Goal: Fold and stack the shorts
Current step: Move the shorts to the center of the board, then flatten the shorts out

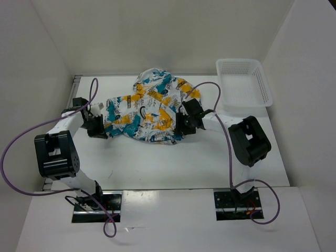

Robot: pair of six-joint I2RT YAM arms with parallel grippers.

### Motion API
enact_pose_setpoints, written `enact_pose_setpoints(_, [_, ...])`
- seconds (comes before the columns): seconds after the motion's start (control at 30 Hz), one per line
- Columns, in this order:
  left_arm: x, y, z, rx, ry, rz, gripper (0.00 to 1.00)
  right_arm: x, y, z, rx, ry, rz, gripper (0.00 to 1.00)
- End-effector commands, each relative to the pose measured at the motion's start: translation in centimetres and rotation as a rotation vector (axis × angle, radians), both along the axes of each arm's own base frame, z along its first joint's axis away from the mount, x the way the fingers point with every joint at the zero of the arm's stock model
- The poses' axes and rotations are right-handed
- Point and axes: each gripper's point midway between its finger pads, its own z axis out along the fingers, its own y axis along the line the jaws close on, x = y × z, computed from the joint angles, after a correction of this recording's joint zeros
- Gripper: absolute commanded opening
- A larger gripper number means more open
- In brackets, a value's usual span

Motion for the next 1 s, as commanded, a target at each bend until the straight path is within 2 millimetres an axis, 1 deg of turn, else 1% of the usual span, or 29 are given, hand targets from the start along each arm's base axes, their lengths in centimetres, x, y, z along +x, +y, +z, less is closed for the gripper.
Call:
enact_pose_setpoints(0.0, [0.2,0.3,0.6,0.023,-0.035,0.0,0.0,1.4,1.7,1.8,0.069,-0.012,-0.001,0.57])
enact_pose_setpoints(0.07, [0.5,0.6,0.6,0.037,-0.043,0.004,0.0,0.7,1.8,1.6,0.073,0.017,0.011,0.49])
enact_pose_setpoints(0.1, [0.5,0.7,0.5,0.046,-0.041,0.006,0.0,-0.2,1.7,1.4,0.097,0.062,0.028,0.3])
enact_pose_setpoints(0.13, [0.4,0.7,0.5,0.046,-0.041,0.006,0.0,-0.3,1.3,1.7,0.108,0.071,0.034,0.19])
enact_pose_setpoints(0.17, [0.4,0.7,0.5,0.046,-0.041,0.006,0.0,-0.9,0.8,1.5,0.109,0.099,0.03,0.09])
enact_pose_setpoints(0.2, [0.3,0.7,0.8,0.044,-0.033,0.006,0.0,-1.0,-0.4,1.6,0.102,0.115,0.003,0.0])
enact_pose_setpoints(0.23, [0.3,0.7,1.0,0.042,-0.027,0.006,0.0,-1.7,-1.5,1.7,0.076,0.149,-0.02,0.0])
enact_pose_setpoints(0.27, [0.2,0.7,1.4,0.041,-0.021,0.006,0.0,-1.8,-2.4,3.1,0.076,0.128,-0.04,0.0])
enact_pose_setpoints(0.3, [0.3,0.7,2.3,0.04,-0.015,0.006,0.0,-1.6,-4.3,3.5,0.035,0.113,-0.094,0.0])
enact_pose_setpoints(0.33, [0.3,1.0,3.0,0.041,-0.019,0.015,0.0,-2.1,-5.4,5.6,0.023,0.084,-0.117,0.0])
enact_pose_setpoints(0.37, [-0.4,0.8,3.5,0.033,0.013,0.015,0.0,-2.4,-6.0,6.5,0.005,0.065,-0.133,0.0])
enact_pose_setpoints(0.4, [0.1,0.6,4.6,0.021,0.0,0.011,0.0,-2.5,-6.9,7.2,-0.027,0.039,-0.158,0.0])
enact_pose_setpoints(0.43, [-0.1,0.0,5.3,-0.013,0.005,0.001,0.0,-3.3,-7.5,7.7,-0.043,0.05,-0.164,0.0])
enact_pose_setpoints(0.47, [-1.3,-0.7,5.7,-0.048,0.055,-0.004,0.0,-3.8,-7.7,8.8,-0.036,0.035,-0.164,0.0])
enact_pose_setpoints(0.5, [-2.3,-1.2,5.8,-0.078,0.092,-0.008,0.0,-4.3,-7.9,8.9,-0.042,0.047,-0.164,0.0])
enact_pose_setpoints(0.53, [-3.2,-2.1,5.9,-0.096,0.127,-0.028,0.0,-5.1,-8.3,8.3,-0.065,0.076,-0.168,0.0])
enact_pose_setpoints(0.57, [-5.2,-3.4,5.5,-0.112,0.211,-0.058,0.0,-6.2,-8.8,7.9,-0.084,0.126,-0.177,0.0])
enact_pose_setpoints(0.63, [-7.7,-4.4,4.5,-0.112,0.305,-0.086,0.04,-7.5,-9.5,6.8,-0.119,0.177,-0.19,0.0])
enact_pose_setpoints(0.67, [-8.5,-4.3,3.7,-0.089,0.338,-0.095,0.09,-7.8,-9.6,6.8,-0.124,0.187,-0.19,0.07])
enact_pose_setpoints(0.7, [-9.8,-4.5,2.9,-0.081,0.383,-0.102,0.22,-8.1,-9.7,6.7,-0.131,0.2,-0.19,0.26])
enact_pose_setpoints(0.73, [-10.4,-4.8,2.7,-0.083,0.405,-0.113,0.29,-7.3,-9.9,7.2,-0.146,0.179,-0.202,0.44])
enact_pose_setpoints(0.77, [-10.8,-4.8,2.8,-0.085,0.419,-0.113,0.34,-7.2,-10.2,7.7,-0.161,0.173,-0.211,0.56])
enact_pose_setpoints(0.8, [-11.0,-5.0,2.8,-0.1,0.438,-0.113,0.39,-6.7,-10.4,8.2,-0.173,0.154,-0.221,0.59])
enact_pose_setpoints(0.83, [-10.6,-5.2,3.5,-0.114,0.423,-0.114,0.44,-5.4,-10.3,9.7,-0.174,0.096,-0.208,0.61])
enact_pose_setpoints(0.87, [-10.2,-5.5,4.1,-0.134,0.41,-0.116,0.47,-4.7,-10.4,11.0,-0.174,0.048,-0.208,0.61])
enact_pose_setpoints(0.9, [-9.2,-5.9,4.9,-0.173,0.374,-0.112,0.49,-3.2,-10.1,13.4,-0.149,-0.042,-0.203,0.61])
enact_pose_setpoints(0.93, [-5.8,-5.5,5.9,-0.17,0.238,-0.111,0.52,-2.4,-9.4,14.4,-0.135,-0.085,-0.196,0.61])
enact_pose_setpoints(0.97, [-3.7,-5.7,6.7,-0.181,0.145,-0.122,0.74,-0.9,-8.3,15.8,-0.113,-0.174,-0.185,0.59])
